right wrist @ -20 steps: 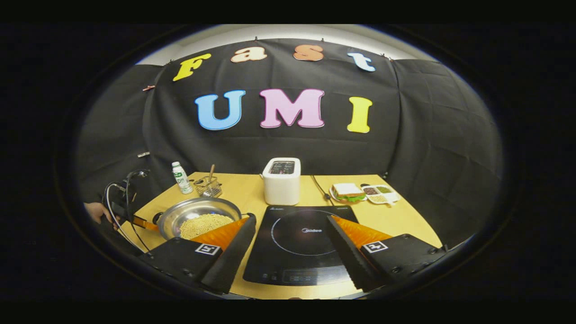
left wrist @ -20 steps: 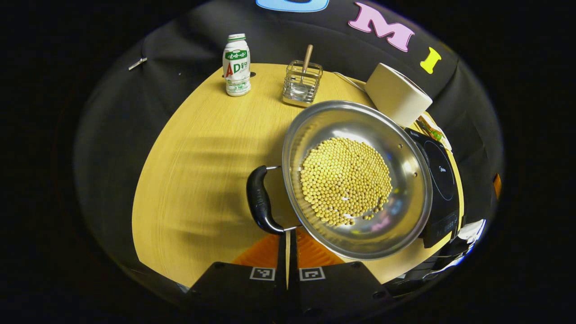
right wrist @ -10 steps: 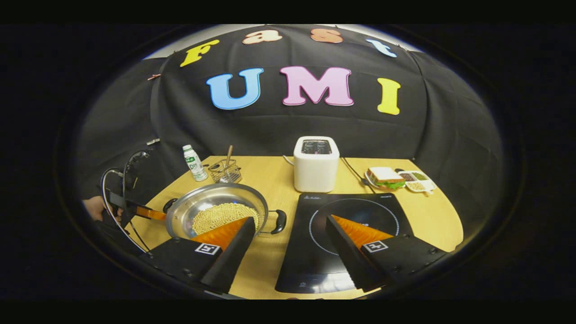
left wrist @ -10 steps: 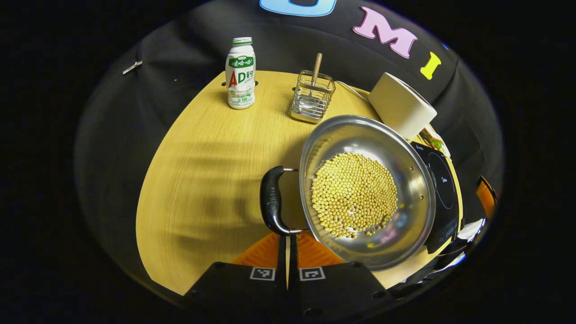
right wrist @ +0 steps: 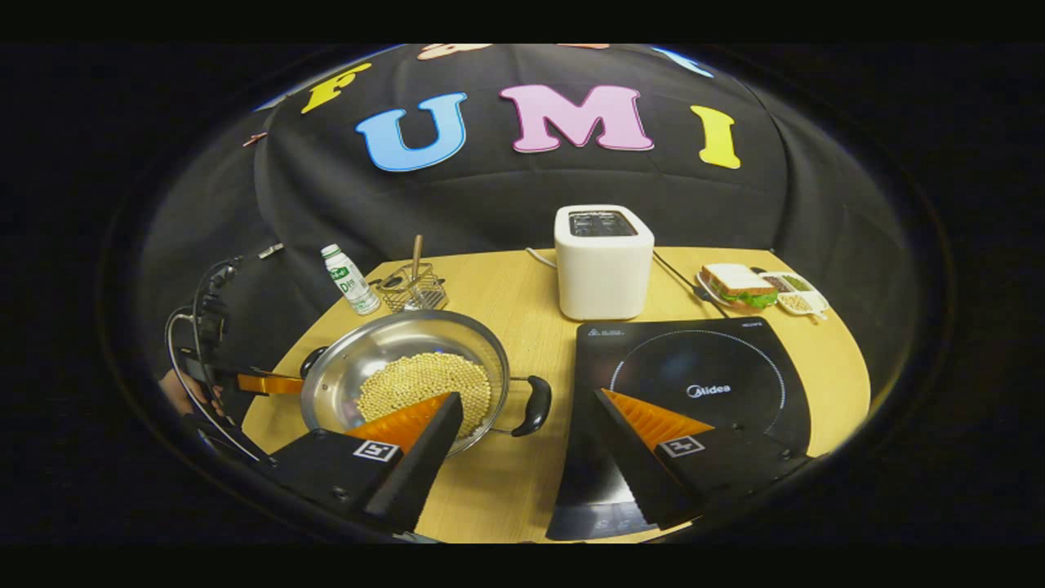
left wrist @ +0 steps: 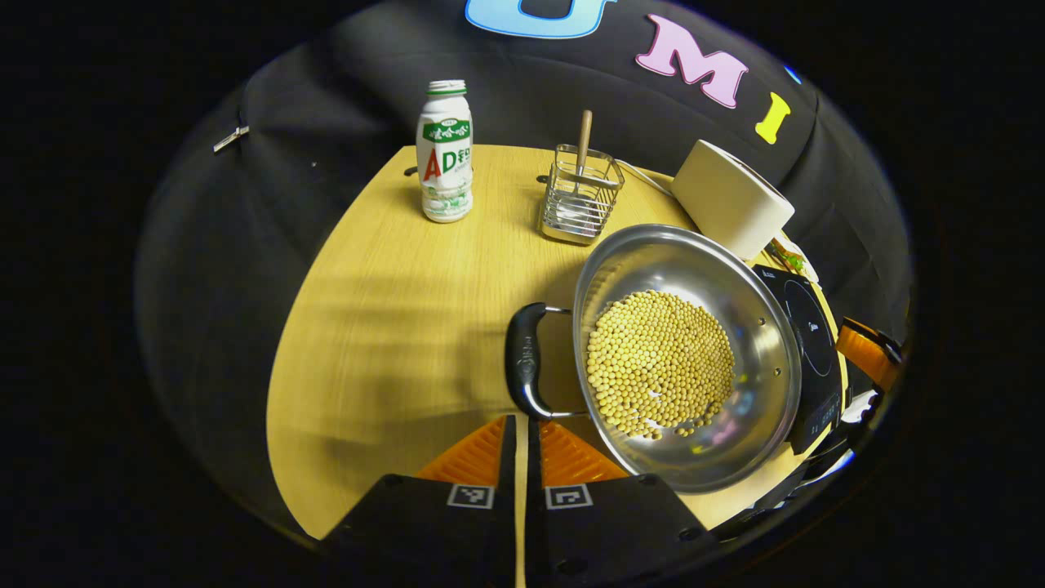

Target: First push the handle of the pot to place it horizontally, then grasp the pot with both hands and set it on the induction cooktop.

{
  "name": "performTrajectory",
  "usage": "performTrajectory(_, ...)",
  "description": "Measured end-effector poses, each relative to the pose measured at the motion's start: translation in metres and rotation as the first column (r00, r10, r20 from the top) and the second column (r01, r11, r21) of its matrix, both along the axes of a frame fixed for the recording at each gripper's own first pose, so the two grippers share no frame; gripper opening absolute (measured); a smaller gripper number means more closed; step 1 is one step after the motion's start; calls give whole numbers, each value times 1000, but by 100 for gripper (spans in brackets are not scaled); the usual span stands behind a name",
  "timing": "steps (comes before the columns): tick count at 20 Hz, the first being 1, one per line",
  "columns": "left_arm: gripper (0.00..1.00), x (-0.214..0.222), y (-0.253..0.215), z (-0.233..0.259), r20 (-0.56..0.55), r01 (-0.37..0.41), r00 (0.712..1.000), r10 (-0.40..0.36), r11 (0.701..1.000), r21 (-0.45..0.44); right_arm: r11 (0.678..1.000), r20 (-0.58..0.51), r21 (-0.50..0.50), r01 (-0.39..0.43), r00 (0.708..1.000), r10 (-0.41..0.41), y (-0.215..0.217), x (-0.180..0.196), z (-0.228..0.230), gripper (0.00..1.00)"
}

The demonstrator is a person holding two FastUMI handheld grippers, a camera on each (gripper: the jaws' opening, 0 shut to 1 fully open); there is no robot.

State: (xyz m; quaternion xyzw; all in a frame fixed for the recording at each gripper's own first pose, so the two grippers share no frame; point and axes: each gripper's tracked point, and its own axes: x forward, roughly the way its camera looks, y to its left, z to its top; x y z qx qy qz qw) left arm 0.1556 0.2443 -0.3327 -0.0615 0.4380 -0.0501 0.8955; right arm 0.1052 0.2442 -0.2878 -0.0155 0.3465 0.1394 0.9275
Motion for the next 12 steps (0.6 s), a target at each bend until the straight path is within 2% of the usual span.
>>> performTrajectory(2, 17, 5, 14, 17, 64, -4, 998, 2, 999, 33, 1000, -36, 15, 13, 999, -12, 4, 2, -11, 99)
performTrajectory(3, 29, 9, 16, 26, 95, 0, 995, -4, 999, 42, 1000, -53, 19, 21, 998, -20, 5, 4, -15, 99)
performTrajectory(4, 31, 13, 15, 32, 124, 13, 992, -19, 999, 48, 999, -66, 22, 30, 997, -28, 5, 5, -19, 99)
performTrajectory(7, 97, 26, 1, 46, 205, 70, 976, -77, 997, 42, 998, -101, 35, 52, 994, -48, 8, 11, -29, 99)
performTrajectory(8, 99, 31, -6, 49, 230, 81, 969, -86, 996, 31, 998, -111, 40, 53, 993, -48, 10, 13, -33, 99)
performTrajectory(12, 96, 52, -18, 40, 246, 105, 964, -102, 994, 2, 997, -124, 50, 52, 991, -46, 20, 23, -44, 99)
